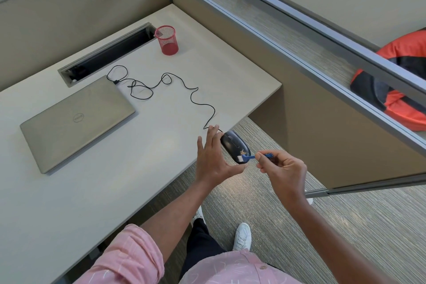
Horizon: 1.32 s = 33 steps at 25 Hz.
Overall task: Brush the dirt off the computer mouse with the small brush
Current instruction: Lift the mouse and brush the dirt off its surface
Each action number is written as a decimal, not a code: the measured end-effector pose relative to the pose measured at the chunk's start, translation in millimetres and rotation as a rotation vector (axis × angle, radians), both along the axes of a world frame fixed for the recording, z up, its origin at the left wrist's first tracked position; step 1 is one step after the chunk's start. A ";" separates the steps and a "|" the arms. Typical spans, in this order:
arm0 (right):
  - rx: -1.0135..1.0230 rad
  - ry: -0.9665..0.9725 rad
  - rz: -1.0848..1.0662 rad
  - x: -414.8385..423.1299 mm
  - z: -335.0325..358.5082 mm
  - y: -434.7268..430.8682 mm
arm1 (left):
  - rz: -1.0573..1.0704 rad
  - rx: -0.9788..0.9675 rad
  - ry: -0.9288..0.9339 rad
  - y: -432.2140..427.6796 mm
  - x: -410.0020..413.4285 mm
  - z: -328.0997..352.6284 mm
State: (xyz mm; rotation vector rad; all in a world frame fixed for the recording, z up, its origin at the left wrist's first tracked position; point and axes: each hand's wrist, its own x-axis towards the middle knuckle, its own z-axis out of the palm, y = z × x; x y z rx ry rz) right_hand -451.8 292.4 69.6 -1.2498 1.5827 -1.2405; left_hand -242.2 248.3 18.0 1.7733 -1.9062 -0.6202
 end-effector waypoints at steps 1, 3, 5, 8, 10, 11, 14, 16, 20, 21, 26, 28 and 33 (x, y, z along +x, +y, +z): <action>0.003 0.001 -0.005 -2.0 -1.1 -0.1 | 0.001 0.002 -0.003 0.1 0.1 0.0; 0.013 0.008 -0.021 -8.4 -2.9 0.1 | 0.005 0.006 -0.013 0.3 0.7 0.3; 0.031 0.014 -0.044 -15.1 -3.7 0.2 | 0.009 0.005 -0.010 0.9 1.8 0.5; 0.039 0.018 -0.086 -22.0 -3.5 0.7 | 0.009 0.000 -0.001 1.5 3.1 0.5; 0.033 -0.008 -0.100 -23.1 -2.1 1.1 | 0.008 -0.004 0.002 1.9 3.1 0.6; 0.030 -0.026 -0.094 -21.7 -1.2 1.4 | 0.007 -0.003 0.000 2.2 3.1 0.6; 0.005 -0.034 -0.029 -10.0 1.0 2.8 | 0.004 0.001 -0.004 3.2 2.3 0.7; -0.009 0.001 0.009 0.5 0.9 2.6 | 0.000 0.000 0.005 4.2 1.7 0.6; -0.001 0.018 -0.009 8.2 -1.1 0.4 | 0.003 0.004 0.027 5.9 1.0 0.7; 0.001 0.015 -0.021 6.5 -1.5 -0.1 | 0.005 0.004 0.028 6.0 1.3 0.8; 0.015 0.029 -0.064 -9.9 -3.5 0.2 | 0.007 0.008 0.016 5.6 3.4 0.5; 0.028 0.023 -0.091 -15.5 -4.5 0.9 | 0.009 0.006 0.016 4.9 3.6 -0.6; 0.026 -0.068 -0.082 -13.3 -1.0 -0.1 | 0.007 0.005 0.006 4.7 2.5 -1.9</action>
